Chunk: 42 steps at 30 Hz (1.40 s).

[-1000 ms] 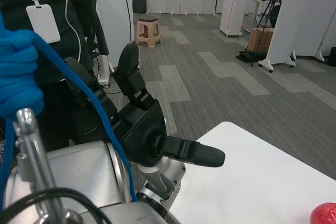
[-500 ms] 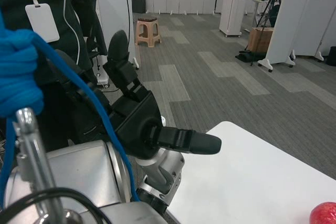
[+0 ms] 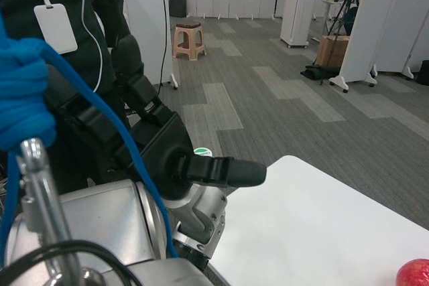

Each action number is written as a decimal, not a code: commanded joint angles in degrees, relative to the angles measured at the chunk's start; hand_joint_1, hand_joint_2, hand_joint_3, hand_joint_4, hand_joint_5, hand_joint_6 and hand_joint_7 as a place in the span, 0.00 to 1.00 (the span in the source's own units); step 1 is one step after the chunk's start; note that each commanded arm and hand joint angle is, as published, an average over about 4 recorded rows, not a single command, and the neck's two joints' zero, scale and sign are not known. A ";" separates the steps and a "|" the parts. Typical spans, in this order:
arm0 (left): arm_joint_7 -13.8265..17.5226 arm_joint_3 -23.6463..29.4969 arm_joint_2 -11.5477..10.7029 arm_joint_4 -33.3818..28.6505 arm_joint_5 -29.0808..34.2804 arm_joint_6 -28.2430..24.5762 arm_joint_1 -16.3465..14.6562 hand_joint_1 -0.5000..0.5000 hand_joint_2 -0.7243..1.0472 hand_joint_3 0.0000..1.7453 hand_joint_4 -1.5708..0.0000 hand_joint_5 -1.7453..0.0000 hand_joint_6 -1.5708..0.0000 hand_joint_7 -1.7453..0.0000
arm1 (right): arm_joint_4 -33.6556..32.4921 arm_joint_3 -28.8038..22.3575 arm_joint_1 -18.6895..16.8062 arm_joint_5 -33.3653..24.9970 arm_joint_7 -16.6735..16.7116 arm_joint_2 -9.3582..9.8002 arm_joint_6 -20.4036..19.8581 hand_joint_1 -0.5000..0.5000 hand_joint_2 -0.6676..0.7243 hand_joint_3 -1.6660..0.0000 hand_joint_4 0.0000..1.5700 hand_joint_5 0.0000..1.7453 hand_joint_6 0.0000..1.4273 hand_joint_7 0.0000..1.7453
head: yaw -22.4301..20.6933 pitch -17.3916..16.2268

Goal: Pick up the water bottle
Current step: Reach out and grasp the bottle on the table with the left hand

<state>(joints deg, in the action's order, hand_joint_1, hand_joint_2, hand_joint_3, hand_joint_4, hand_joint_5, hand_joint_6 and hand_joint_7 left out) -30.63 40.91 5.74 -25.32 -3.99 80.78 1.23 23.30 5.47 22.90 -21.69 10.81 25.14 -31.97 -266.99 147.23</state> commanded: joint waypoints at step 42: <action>-14.20 12.61 -2.47 -1.05 2.50 0.10 -7.18 0.00 0.35 0.05 1.00 0.47 1.00 0.96 | -0.78 0.07 -0.75 -1.16 0.17 1.14 -1.16 0.08 0.82 1.00 0.00 0.00 0.00 0.00 | 0.43 -0.88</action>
<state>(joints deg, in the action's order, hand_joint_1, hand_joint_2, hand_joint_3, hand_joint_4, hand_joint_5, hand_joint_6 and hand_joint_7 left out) -44.27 53.09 4.15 -25.72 -1.74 80.92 -5.47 22.70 5.48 22.66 -22.53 10.82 25.64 -32.39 -266.58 146.35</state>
